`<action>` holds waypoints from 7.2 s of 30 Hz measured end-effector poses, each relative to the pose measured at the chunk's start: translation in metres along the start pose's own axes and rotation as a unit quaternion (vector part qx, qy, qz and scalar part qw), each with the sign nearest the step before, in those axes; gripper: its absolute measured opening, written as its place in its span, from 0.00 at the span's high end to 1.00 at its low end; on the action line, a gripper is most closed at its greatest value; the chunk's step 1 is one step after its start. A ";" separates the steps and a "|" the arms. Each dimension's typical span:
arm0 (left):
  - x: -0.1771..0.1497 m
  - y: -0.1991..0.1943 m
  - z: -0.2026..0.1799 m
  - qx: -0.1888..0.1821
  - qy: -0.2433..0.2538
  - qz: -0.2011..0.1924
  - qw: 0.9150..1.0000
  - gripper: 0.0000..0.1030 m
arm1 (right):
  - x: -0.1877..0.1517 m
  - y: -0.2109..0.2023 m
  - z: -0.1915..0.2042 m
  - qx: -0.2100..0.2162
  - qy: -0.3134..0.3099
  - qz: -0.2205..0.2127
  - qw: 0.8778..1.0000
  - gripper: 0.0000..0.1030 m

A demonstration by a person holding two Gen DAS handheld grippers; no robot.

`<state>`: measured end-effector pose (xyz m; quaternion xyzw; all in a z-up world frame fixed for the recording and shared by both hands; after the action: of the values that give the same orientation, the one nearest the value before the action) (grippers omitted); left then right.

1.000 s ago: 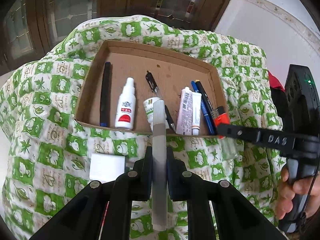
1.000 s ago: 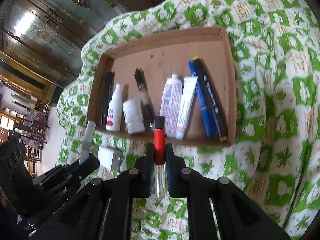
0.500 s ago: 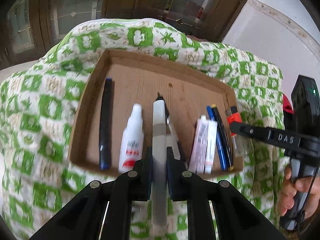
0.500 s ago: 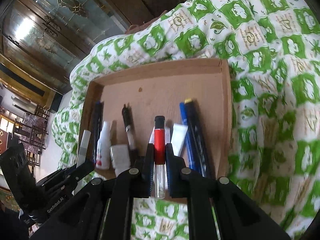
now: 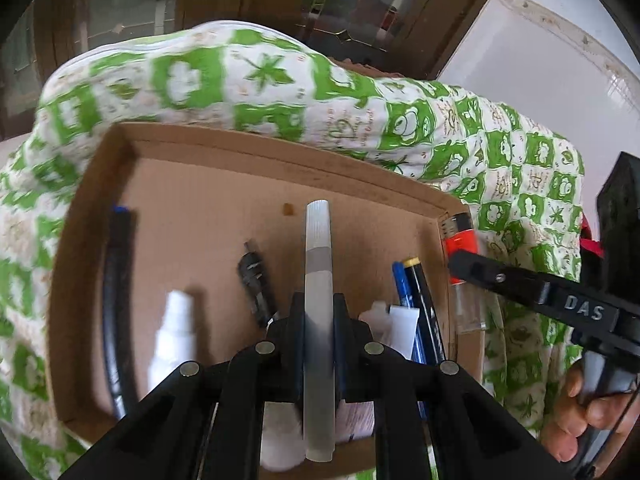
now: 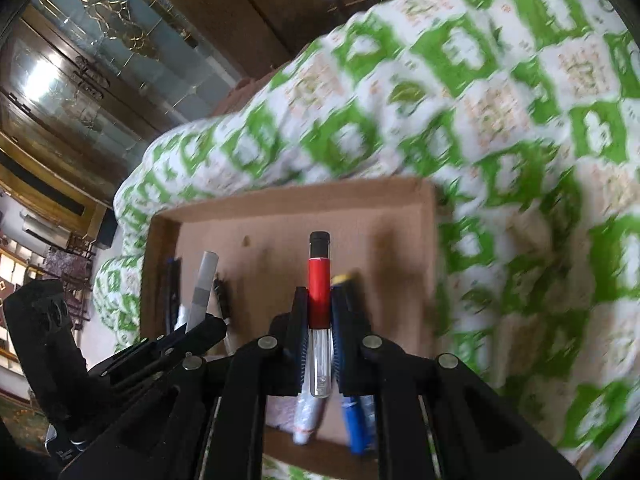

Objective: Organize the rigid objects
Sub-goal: 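Lower the lighter and white marker into the tray and open both grippers, then grasp the white charger cube with the right gripper while the left grasps the clear red-numbered case, then lift the charger cube with the right gripper while the left lifts the clear case, then lower the charger cube and clear case into the tray and open both grippers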

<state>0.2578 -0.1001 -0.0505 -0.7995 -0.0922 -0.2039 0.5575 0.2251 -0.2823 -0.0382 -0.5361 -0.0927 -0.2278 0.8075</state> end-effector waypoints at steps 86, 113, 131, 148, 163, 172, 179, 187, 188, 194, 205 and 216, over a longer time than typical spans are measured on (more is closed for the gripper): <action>-0.210 -0.141 0.104 0.029 -0.040 0.065 0.997 0.69 | -0.176 0.066 0.198 0.057 -0.366 0.124 0.921 0.40; -0.164 -0.095 0.063 0.014 -0.001 0.019 1.000 0.70 | -0.204 0.061 0.089 -0.095 -0.212 0.221 0.947 0.52; -0.174 -0.058 0.069 0.053 0.021 0.046 0.997 0.69 | -0.206 0.069 0.121 -0.122 -0.267 0.186 0.938 0.52; -0.173 -0.053 0.061 0.058 0.027 0.041 0.997 0.71 | -0.199 0.060 0.102 -0.098 -0.230 0.177 0.952 0.55; -0.170 -0.087 0.074 0.022 -0.029 0.021 0.999 0.71 | -0.171 0.033 0.099 0.014 -0.159 0.199 0.967 0.55; -0.165 -0.097 0.066 0.017 -0.030 0.010 0.999 0.71 | -0.155 0.017 0.093 0.028 -0.142 0.178 0.973 0.55; -0.158 -0.106 0.063 0.019 -0.026 0.001 0.999 0.71 | -0.152 0.001 0.088 0.035 -0.134 0.146 0.979 0.56; -0.149 -0.109 0.054 0.023 -0.014 -0.005 1.000 0.71 | -0.134 -0.012 0.081 0.040 -0.112 0.117 0.986 0.56; -0.147 -0.110 0.053 0.025 -0.012 -0.006 1.000 0.71 | -0.132 -0.014 0.080 0.040 -0.110 0.113 0.987 0.56; -0.138 -0.115 0.048 0.033 -0.003 -0.018 0.999 0.71 | -0.123 -0.018 0.077 0.035 -0.103 0.097 0.989 0.56; -0.113 -0.112 0.051 0.049 0.006 -0.028 0.998 0.71 | -0.109 -0.025 0.063 0.028 -0.087 0.077 0.993 0.56; -0.097 -0.108 0.037 0.067 0.037 -0.035 0.996 0.71 | -0.103 -0.028 0.054 0.022 -0.077 0.068 0.994 0.56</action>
<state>0.1378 -0.0191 -0.0107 -0.7482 -0.1132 -0.2465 0.6055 0.1268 -0.2148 -0.0337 -0.5390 -0.1228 -0.1281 0.8234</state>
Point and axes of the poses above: each gripper's, at about its wrist camera, not at the fingertips, and y roughly the way its jaws point, z to its left, x to its top, the point moved 2 cm from there along y, roughly the way its jaws point, and after that the axes turned 2 degrees about -y, right-handed, at the moved point
